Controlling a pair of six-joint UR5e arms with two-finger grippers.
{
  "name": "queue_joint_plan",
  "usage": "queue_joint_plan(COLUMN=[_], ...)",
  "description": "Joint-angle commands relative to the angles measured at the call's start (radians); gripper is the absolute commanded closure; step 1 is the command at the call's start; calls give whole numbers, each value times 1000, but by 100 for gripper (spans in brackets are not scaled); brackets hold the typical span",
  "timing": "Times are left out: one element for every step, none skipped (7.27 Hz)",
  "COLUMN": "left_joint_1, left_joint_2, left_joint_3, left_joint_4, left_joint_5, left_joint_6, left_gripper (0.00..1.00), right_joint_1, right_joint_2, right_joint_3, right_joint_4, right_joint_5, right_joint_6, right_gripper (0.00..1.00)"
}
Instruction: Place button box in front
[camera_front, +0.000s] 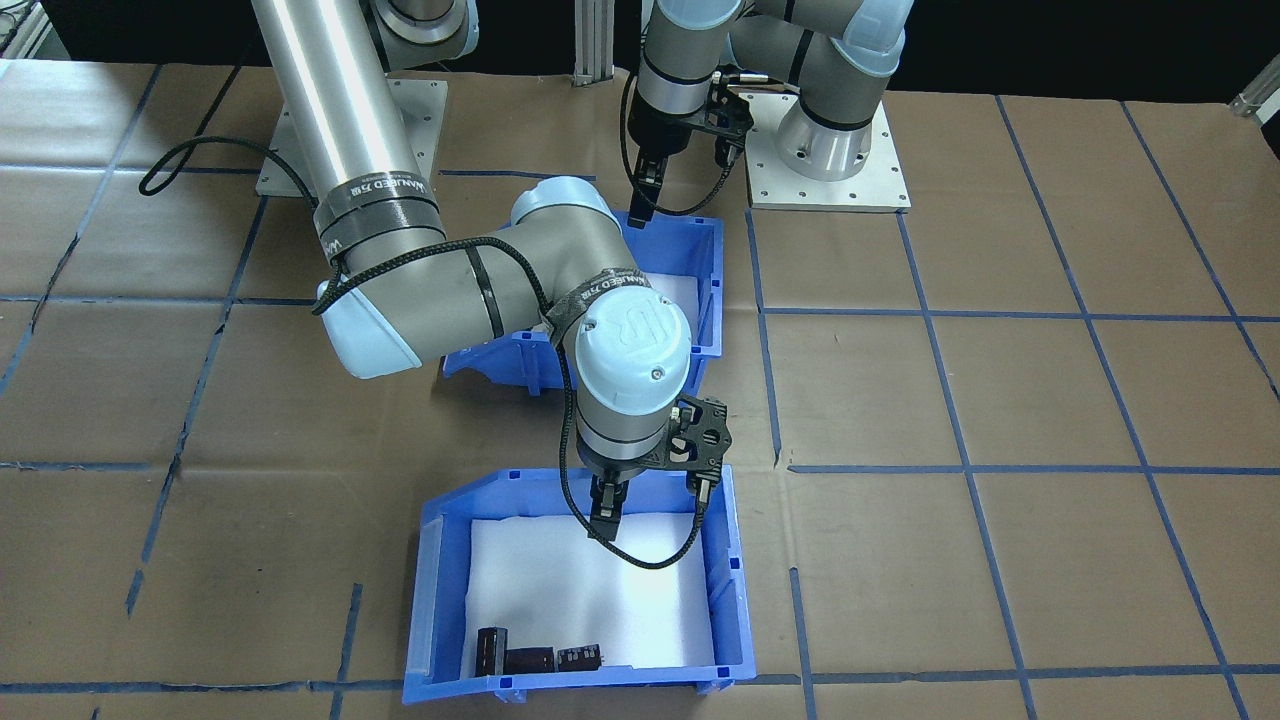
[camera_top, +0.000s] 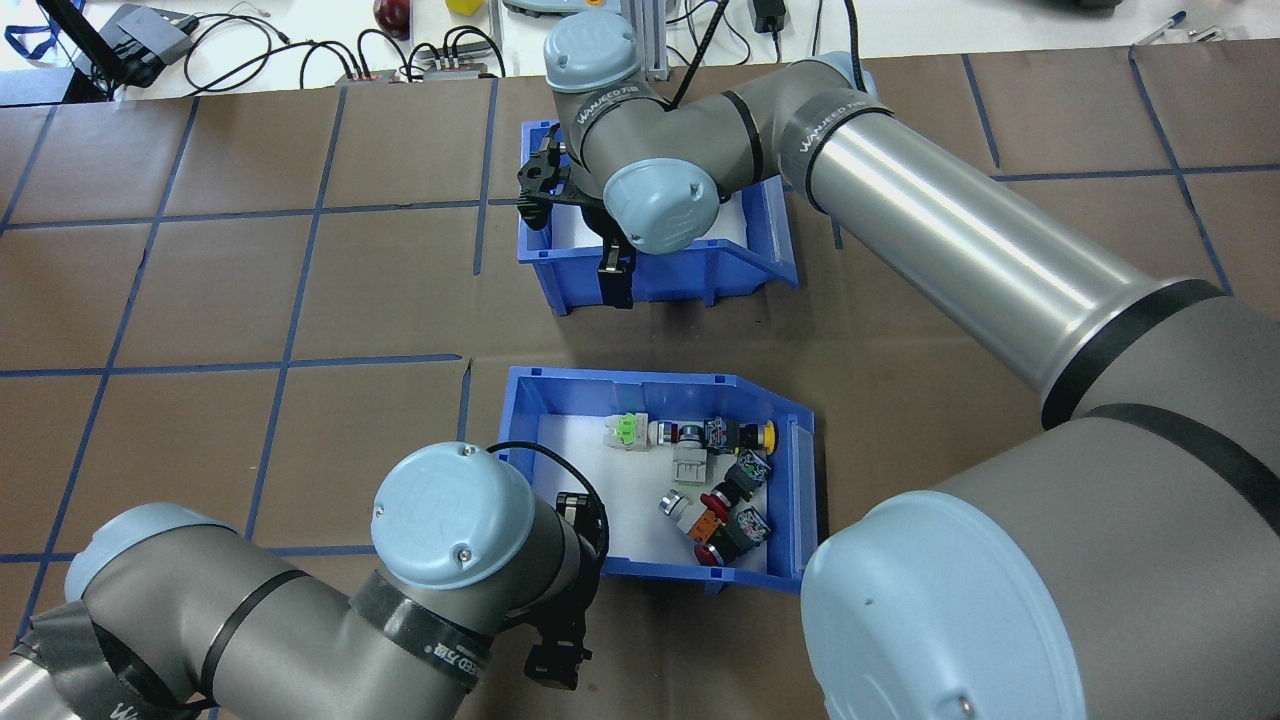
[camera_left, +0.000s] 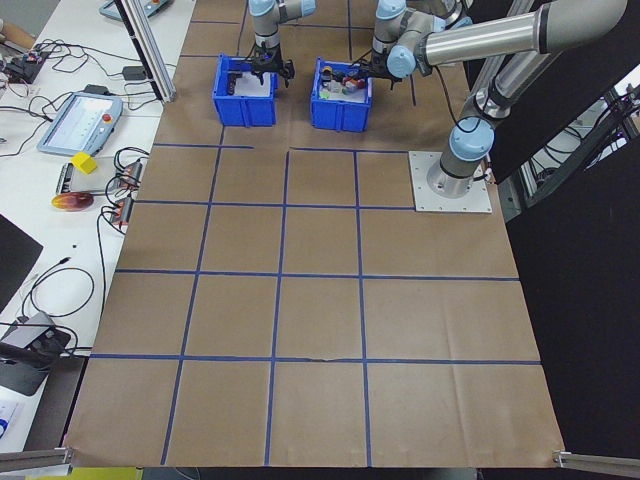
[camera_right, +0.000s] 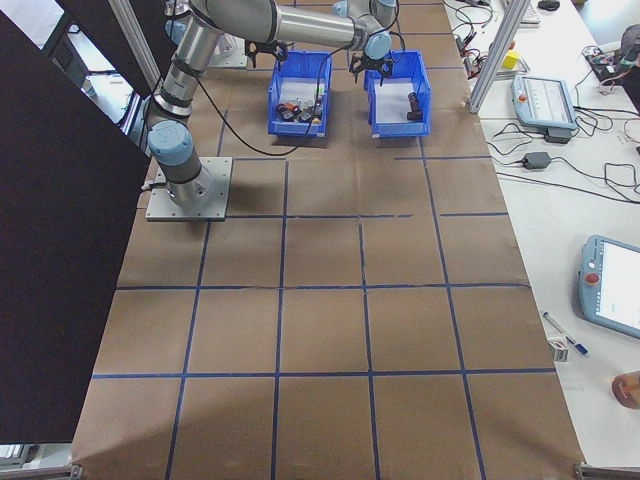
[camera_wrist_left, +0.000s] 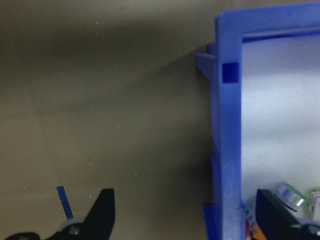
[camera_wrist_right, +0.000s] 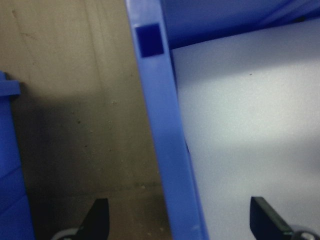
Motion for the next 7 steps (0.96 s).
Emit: queue_joint_plan(left_joint_1=[-1, -1, -1, -2, -4, -4, -4], left_joint_2=[-78, -102, -109, -118, -127, -127, -124], left_joint_3=[4, 2, -7, -6, -4, -4, 1], left_joint_4=[105, 165, 165, 167, 167, 165, 167], left_joint_5=[8, 7, 13, 4, -3, -4, -4], left_joint_6=[-2, -2, 1, -10, -14, -16, -20], left_gripper=[1, 1, 4, 27, 52, 77, 100], right_joint_1=[-1, -3, -3, -9, -27, -59, -114], right_joint_2=[-9, -11, -15, -24, -43, -63, -78], right_joint_3=[1, -3, -26, -60, -68, -59, -57], right_joint_4=[-19, -20, -26, -29, -20, -19, -14], right_joint_5=[2, 0, -1, -4, -12, -39, -61], right_joint_6=[3, 3, 4, 3, 3, -16, -67], right_gripper=[70, 86, 93, 94, 96, 97, 97])
